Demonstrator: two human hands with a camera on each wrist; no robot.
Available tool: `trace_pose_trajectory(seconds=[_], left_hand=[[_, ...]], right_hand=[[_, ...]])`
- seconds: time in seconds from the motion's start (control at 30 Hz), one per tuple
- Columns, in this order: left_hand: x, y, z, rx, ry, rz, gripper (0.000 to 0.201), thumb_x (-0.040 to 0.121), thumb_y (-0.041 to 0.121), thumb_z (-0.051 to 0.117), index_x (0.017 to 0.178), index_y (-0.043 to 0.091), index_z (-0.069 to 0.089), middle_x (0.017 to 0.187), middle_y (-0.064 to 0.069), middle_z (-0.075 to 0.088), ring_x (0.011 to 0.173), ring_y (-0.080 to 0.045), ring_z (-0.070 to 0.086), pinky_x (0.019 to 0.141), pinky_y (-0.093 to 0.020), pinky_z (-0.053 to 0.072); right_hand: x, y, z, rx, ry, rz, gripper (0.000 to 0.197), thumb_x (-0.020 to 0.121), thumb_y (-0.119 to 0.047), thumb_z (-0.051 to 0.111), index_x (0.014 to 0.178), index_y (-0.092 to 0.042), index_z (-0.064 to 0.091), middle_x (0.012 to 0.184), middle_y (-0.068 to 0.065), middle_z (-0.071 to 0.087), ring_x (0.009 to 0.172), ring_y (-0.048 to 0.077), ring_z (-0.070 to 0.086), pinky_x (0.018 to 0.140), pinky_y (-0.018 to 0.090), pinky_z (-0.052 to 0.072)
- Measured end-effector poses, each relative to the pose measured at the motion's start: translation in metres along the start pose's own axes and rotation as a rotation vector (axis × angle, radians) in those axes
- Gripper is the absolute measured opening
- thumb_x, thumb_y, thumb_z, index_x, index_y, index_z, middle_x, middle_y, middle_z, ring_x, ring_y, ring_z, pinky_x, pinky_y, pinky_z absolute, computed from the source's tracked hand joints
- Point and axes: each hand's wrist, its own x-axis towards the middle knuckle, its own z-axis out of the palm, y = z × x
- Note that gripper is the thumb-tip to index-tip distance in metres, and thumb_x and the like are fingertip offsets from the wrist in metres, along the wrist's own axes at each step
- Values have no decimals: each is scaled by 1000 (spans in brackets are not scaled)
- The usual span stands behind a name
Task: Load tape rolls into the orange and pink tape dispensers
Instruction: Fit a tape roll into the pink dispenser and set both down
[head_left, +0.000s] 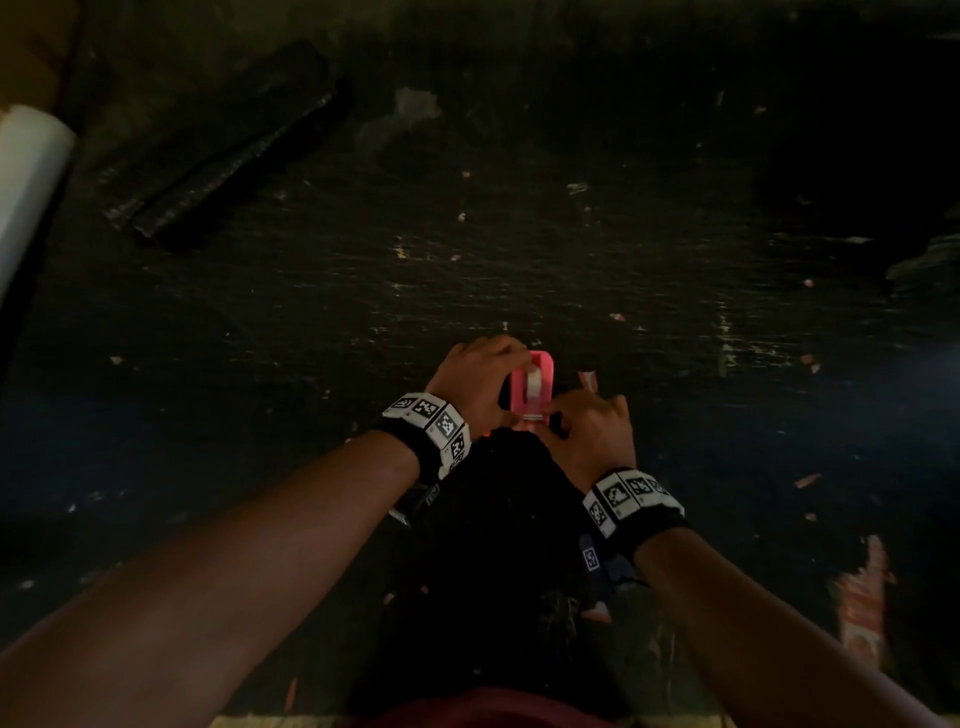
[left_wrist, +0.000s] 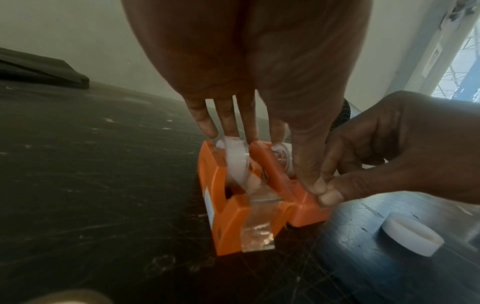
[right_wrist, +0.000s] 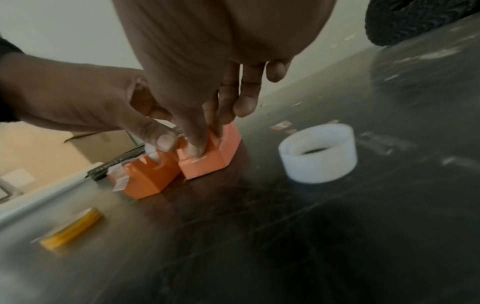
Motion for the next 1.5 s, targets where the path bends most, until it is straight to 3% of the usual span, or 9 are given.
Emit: trace_pose_trajectory(seconds=[0.1,0.27,0.4,0.6,0.77,0.93,1.1,1.3,1.5], left_hand=[[-1,0,0,4,-7,-1,77,70,46,87,138,28,53,149,4,48,137,-20,46,112,-43,36],[0,-2,0,13,-22,-1,77,73,42,86,140,28,52,152,3,45,140,-21,44,113,-44,34],[0,-3,2,16,-29,-8,78,74,43,84,142,28,50,153,4,43,141,-21,42,114,-44,32],[1,-1,1,24,-38,-26,80,73,42,85,143,29,49,154,4,43,142,-21,41,116,-45,31],[0,1,0,20,-41,-26,78,73,41,85,141,29,49,154,4,43,142,-21,41,116,-47,33],[-1,1,-1,11,-43,-18,82,73,41,86,144,27,48,155,2,42,143,-23,40,116,-46,33],[-16,-3,-7,-88,-7,-72,99,67,52,88,150,30,38,159,-1,33,145,-24,36,116,-50,33],[-73,-48,-12,-120,212,-306,66,80,36,79,138,35,49,147,1,42,136,-21,46,113,-43,42],[-134,-75,11,-96,39,-372,71,73,53,81,137,41,51,140,5,46,131,-17,46,112,-43,42]], right_hand=[[-1,5,-5,13,14,22,25,78,-46,78,92,-27,70,86,-8,69,87,16,66,85,38,37],[-20,39,-23,64,33,155,37,73,-44,77,102,-30,58,100,-9,57,91,15,60,84,36,43],[-44,60,-25,19,-165,175,56,70,-41,80,121,-28,59,122,1,53,114,23,52,95,42,47],[-51,58,-19,85,-213,154,62,72,-43,79,129,-31,57,130,-1,52,112,19,58,91,40,53],[-47,51,-11,128,-242,98,33,76,-20,77,108,-22,68,118,3,58,98,25,67,80,42,57],[-46,46,-9,135,-214,100,26,77,-19,76,101,-20,68,111,2,58,90,24,66,74,41,57],[-45,43,-10,117,-235,124,24,79,-21,76,101,-22,66,113,-1,55,89,18,64,72,31,54],[-47,41,-8,113,-225,155,27,79,-20,76,104,-22,66,117,0,55,92,19,63,70,26,44],[-47,38,-7,122,-241,193,31,78,-21,77,106,-25,64,120,-2,53,97,19,63,76,27,47]])
